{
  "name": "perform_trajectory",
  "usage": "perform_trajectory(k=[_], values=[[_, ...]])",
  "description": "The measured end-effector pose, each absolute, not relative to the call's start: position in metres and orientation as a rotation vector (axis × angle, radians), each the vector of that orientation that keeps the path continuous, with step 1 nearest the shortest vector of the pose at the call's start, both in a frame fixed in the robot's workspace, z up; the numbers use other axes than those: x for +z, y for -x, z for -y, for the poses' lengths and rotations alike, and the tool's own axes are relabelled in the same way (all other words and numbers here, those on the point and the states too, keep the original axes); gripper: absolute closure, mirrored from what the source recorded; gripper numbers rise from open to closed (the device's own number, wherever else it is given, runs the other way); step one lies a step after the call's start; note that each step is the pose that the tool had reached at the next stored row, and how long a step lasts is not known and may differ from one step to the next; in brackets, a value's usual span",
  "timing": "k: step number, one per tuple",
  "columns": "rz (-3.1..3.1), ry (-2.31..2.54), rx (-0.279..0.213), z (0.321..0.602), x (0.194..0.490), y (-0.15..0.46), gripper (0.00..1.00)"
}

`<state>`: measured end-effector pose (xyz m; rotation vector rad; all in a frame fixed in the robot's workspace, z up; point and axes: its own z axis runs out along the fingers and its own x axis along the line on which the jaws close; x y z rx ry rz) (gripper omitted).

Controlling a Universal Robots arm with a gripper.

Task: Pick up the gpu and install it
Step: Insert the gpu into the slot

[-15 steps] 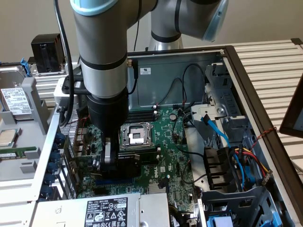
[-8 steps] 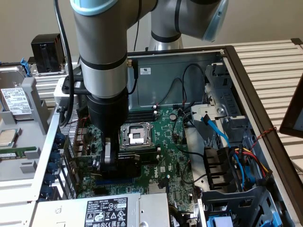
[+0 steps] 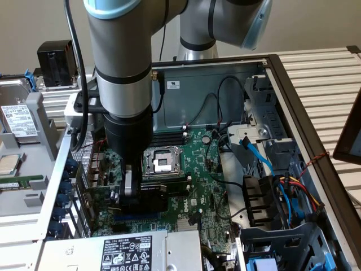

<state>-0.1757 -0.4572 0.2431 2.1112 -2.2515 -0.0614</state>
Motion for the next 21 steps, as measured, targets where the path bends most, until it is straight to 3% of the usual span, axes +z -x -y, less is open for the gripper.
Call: perform_trajectory(k=[21], values=[[2.233, -2.129, -0.061, 0.4582, 0.2431, 0.1751, 0.73]])
